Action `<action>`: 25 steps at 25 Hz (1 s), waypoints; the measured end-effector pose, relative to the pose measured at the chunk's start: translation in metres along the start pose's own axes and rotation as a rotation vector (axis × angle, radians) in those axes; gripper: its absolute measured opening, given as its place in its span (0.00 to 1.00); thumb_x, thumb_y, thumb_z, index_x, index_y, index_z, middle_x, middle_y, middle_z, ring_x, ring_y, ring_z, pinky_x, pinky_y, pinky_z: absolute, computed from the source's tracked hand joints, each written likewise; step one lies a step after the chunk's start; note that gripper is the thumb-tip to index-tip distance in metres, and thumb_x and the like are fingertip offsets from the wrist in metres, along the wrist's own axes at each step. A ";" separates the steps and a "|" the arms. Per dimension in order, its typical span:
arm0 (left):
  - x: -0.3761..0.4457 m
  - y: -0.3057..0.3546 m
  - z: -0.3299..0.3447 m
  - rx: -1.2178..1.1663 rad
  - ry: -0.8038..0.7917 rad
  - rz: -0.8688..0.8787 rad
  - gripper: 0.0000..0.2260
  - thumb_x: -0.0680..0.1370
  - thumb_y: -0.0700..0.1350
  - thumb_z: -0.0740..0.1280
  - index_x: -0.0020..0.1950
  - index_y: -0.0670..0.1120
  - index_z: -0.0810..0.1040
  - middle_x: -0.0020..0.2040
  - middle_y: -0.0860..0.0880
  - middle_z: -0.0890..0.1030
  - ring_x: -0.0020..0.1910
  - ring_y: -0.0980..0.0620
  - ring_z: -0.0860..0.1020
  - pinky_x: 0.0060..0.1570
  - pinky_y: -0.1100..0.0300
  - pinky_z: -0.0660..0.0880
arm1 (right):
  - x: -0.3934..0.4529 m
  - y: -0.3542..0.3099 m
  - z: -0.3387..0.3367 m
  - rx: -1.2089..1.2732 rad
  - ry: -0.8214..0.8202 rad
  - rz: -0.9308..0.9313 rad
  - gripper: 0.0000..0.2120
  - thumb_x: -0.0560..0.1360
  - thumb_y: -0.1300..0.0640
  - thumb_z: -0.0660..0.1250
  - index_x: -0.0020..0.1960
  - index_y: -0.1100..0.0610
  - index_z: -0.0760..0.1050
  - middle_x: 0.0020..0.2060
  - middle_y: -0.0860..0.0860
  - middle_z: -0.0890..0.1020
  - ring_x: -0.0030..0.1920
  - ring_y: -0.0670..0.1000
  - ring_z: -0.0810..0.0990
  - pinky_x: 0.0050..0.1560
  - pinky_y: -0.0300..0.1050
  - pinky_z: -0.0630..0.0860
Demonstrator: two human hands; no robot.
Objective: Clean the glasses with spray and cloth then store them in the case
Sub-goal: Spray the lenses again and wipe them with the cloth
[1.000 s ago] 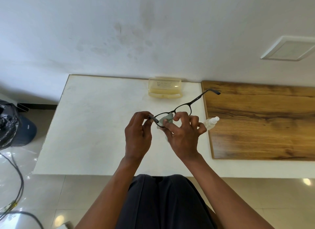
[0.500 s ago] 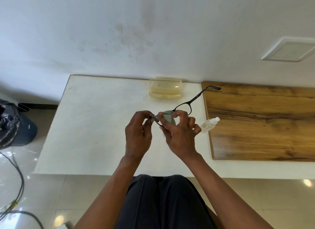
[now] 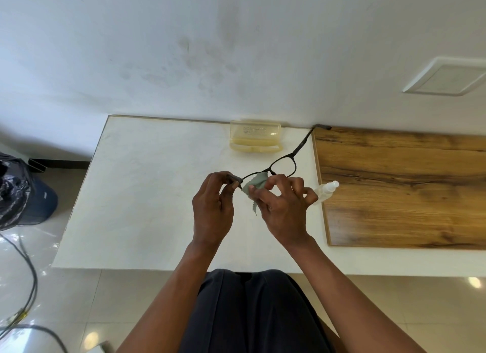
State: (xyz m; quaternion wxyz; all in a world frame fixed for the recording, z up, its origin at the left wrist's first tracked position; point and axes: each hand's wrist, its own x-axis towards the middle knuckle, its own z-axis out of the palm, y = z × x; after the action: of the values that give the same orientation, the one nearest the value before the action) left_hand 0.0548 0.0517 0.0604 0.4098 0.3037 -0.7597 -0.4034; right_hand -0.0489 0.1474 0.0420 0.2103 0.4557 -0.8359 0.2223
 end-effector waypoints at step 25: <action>0.006 -0.008 -0.010 0.050 -0.046 0.038 0.04 0.76 0.37 0.61 0.46 0.42 0.75 0.42 0.43 0.78 0.40 0.53 0.74 0.32 0.67 0.69 | 0.022 0.012 -0.028 0.345 -0.450 0.522 0.10 0.76 0.56 0.64 0.56 0.52 0.79 0.50 0.53 0.79 0.53 0.52 0.76 0.51 0.48 0.66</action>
State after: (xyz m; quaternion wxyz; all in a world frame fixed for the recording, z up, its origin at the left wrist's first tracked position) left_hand 0.0613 0.0400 0.0593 0.3918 0.2901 -0.7844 -0.3835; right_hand -0.0661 0.1545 0.0747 -0.1217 0.2938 -0.8993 0.3003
